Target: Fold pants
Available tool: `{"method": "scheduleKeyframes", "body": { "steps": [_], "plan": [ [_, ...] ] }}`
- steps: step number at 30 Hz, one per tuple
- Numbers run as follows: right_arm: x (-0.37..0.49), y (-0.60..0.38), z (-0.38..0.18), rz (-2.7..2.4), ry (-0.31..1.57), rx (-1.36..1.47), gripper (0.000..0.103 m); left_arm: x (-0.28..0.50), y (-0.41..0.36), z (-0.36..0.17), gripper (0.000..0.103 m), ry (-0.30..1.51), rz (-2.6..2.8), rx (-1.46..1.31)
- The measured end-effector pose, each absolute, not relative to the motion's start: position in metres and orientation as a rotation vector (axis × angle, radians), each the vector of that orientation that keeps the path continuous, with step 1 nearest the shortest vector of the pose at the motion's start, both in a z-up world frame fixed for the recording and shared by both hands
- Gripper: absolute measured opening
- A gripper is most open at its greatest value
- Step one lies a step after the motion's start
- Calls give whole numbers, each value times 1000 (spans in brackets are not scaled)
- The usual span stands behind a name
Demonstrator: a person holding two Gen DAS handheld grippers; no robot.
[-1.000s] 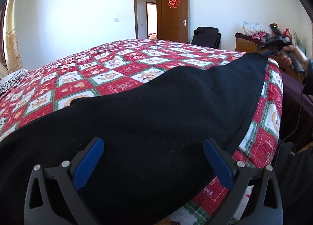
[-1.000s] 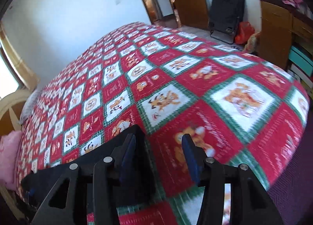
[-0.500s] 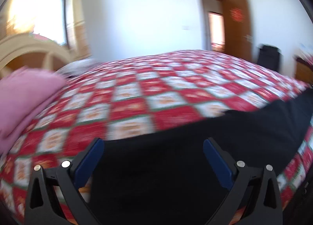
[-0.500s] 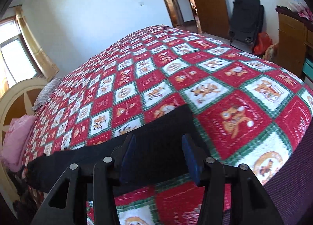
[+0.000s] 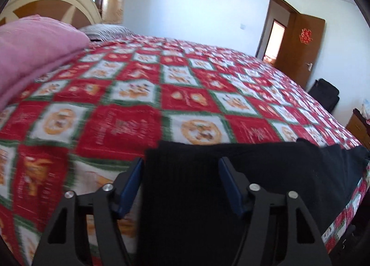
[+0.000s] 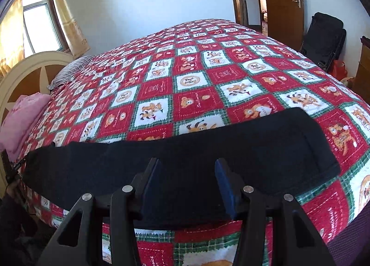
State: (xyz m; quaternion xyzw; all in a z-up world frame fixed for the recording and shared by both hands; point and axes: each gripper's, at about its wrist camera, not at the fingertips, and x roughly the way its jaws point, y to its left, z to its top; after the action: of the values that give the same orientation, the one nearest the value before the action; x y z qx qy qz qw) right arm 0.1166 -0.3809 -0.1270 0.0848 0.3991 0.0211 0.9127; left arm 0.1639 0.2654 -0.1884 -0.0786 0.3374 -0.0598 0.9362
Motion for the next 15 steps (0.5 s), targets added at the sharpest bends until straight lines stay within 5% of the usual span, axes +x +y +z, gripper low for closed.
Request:
{"method": "scheduleKeyframes", "body": {
  "steps": [5, 7, 9, 15],
  "plan": [
    [116, -381, -138, 41, 825, 197, 51, 166, 271, -190, 69, 717, -116, -223],
    [113, -386, -139, 34, 804, 221, 51, 163, 272, -188, 55, 706, -107, -210],
    [109, -392, -136, 24, 774, 249, 51, 158, 279, -185, 30, 670, -136, -245],
    [97, -419, -119, -49, 682, 297, 51, 151, 301, -175, 26, 651, -127, -315]
  ]
}}
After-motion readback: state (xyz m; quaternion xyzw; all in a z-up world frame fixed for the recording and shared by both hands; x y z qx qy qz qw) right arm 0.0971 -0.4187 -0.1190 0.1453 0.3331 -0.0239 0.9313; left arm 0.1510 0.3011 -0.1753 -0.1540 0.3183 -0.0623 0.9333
